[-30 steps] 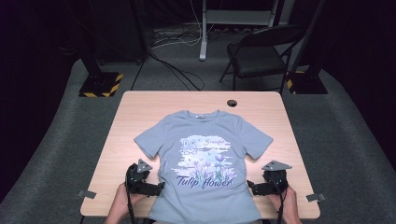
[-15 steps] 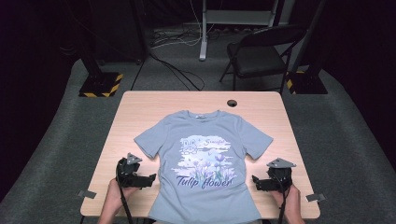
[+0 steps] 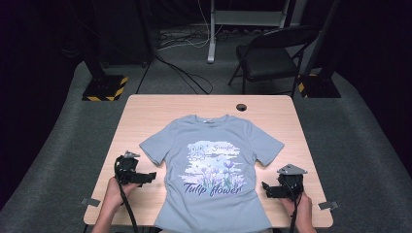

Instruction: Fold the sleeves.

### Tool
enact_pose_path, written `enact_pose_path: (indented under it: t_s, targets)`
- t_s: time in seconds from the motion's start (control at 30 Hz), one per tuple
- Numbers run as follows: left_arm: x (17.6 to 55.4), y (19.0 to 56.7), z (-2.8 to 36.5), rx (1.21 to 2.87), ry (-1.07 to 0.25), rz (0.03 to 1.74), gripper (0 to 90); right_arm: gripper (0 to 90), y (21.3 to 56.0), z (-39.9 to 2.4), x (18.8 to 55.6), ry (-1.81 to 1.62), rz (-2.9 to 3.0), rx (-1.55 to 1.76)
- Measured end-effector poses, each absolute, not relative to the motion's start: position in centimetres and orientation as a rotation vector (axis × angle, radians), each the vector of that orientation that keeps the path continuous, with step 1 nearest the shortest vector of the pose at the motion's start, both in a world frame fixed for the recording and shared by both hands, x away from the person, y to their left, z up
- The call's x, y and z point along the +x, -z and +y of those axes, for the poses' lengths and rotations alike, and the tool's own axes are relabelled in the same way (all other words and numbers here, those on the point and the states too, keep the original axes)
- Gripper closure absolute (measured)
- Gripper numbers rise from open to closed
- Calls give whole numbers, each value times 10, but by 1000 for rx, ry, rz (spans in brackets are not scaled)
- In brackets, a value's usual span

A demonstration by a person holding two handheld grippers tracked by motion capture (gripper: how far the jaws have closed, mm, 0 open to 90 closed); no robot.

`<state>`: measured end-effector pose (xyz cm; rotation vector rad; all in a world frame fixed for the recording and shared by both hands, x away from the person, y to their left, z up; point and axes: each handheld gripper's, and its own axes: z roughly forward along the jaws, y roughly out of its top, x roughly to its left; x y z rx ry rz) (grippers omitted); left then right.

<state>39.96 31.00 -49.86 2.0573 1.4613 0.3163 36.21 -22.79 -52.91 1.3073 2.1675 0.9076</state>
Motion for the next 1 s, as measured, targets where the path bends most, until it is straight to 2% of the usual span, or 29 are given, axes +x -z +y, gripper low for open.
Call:
enact_pose_path:
  t_s: [0.47, 0.83, 1.0]
  targets:
    - [456, 490, 319, 2081, -244, 1532, 58, 3, 529, -228, 362, -910, 2165, 1316]
    - [485, 489, 320, 2088, -214, 1578, 73, 8, 529, -228, 362, -913, 2167, 1317]
    - [496, 491, 321, 2088, -160, 1591, 91, 9, 529, -228, 362, -914, 2167, 1317]
